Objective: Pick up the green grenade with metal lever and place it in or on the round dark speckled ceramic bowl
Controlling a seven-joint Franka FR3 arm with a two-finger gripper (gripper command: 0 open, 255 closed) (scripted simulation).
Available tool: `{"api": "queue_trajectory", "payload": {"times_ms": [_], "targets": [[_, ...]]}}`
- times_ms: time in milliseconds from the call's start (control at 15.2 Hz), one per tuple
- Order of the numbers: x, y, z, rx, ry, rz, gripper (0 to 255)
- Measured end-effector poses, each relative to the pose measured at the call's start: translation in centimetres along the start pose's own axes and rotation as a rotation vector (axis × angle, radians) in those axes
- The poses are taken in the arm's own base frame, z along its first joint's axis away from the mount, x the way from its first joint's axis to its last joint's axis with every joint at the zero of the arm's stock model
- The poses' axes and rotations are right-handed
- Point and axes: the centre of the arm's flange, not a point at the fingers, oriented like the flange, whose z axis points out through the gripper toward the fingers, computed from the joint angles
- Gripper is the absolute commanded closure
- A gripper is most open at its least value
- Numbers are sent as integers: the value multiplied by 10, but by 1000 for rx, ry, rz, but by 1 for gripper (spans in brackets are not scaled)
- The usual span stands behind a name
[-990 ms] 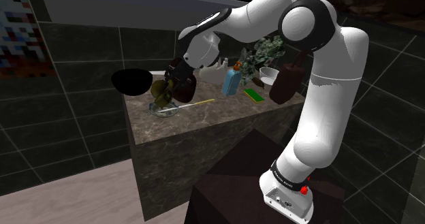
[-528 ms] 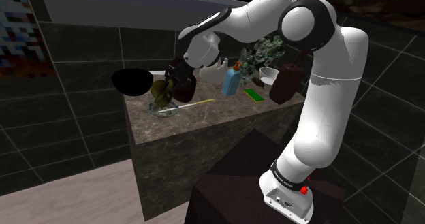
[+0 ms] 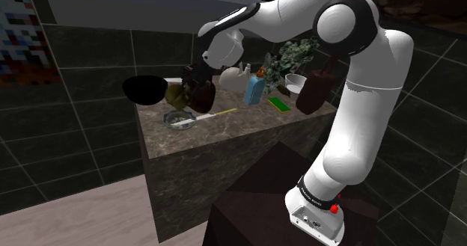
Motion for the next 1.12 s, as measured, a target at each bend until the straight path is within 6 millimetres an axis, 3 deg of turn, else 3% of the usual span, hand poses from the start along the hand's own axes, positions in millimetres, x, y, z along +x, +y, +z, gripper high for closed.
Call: {"api": "queue_trajectory", "payload": {"times_ms": [1122], "targets": [[-4,-47,-75,0,0,0,255]]}}
